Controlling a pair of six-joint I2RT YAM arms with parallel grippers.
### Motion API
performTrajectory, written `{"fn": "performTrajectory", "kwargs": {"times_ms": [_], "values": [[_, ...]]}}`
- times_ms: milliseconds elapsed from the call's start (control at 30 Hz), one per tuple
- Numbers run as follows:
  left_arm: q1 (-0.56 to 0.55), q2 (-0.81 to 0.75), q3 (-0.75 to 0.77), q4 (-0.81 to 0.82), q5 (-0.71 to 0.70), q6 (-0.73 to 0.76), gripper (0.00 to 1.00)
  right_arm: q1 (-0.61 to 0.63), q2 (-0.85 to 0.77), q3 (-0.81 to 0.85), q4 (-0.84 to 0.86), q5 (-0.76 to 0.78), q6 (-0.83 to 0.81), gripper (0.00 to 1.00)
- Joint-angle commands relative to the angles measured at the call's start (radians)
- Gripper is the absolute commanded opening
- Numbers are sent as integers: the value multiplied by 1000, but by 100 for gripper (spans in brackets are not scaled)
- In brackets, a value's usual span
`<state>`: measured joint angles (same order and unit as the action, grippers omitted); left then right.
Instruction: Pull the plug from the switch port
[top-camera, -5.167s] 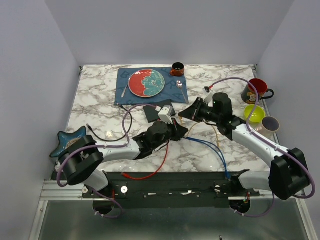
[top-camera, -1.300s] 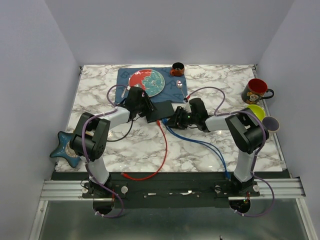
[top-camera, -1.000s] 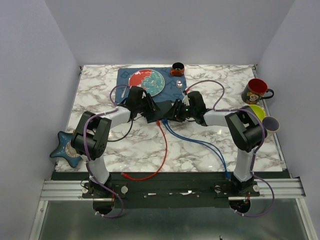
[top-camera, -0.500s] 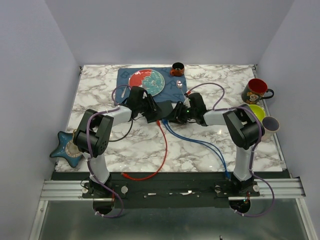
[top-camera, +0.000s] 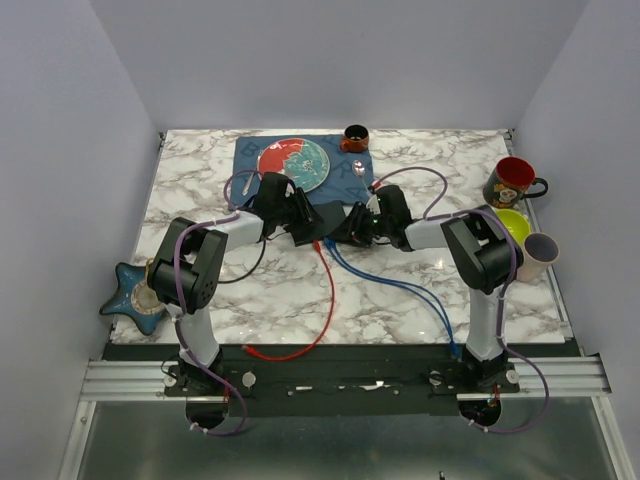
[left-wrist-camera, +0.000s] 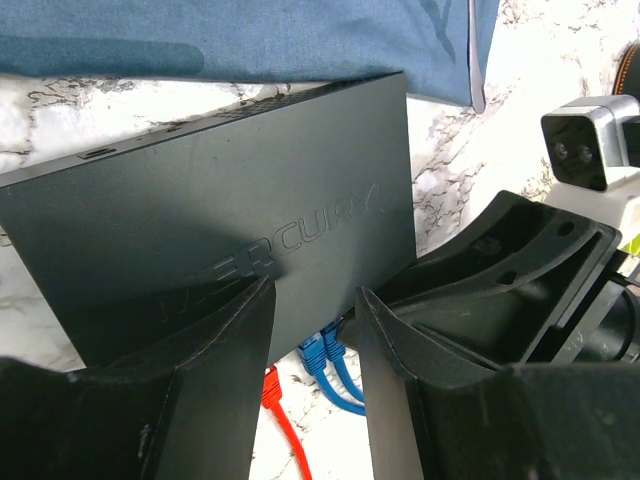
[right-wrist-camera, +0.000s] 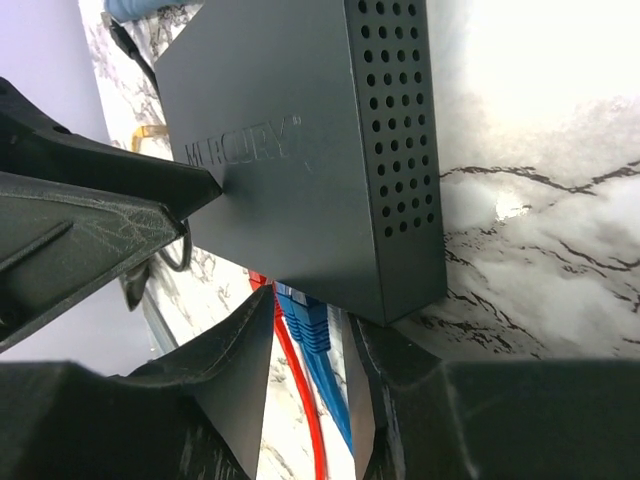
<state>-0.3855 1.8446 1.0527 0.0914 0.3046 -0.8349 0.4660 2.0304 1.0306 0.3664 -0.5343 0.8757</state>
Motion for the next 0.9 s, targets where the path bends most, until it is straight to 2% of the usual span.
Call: {"fn": "performTrajectory", "kwargs": {"times_ms": [0, 200, 567, 867], "values": [[5, 35, 3, -25, 19, 16, 52, -6, 48, -9, 61, -30, 54, 40], [5, 38, -2, -19, 22, 13, 52, -10, 74, -46, 169, -65, 131, 37], [5, 35, -3, -19, 22, 14, 52, -20, 76, -66, 201, -64, 143, 27], [5, 16, -19, -4, 28, -9, 52, -24, 74, -84, 226, -73, 138, 7]]}}
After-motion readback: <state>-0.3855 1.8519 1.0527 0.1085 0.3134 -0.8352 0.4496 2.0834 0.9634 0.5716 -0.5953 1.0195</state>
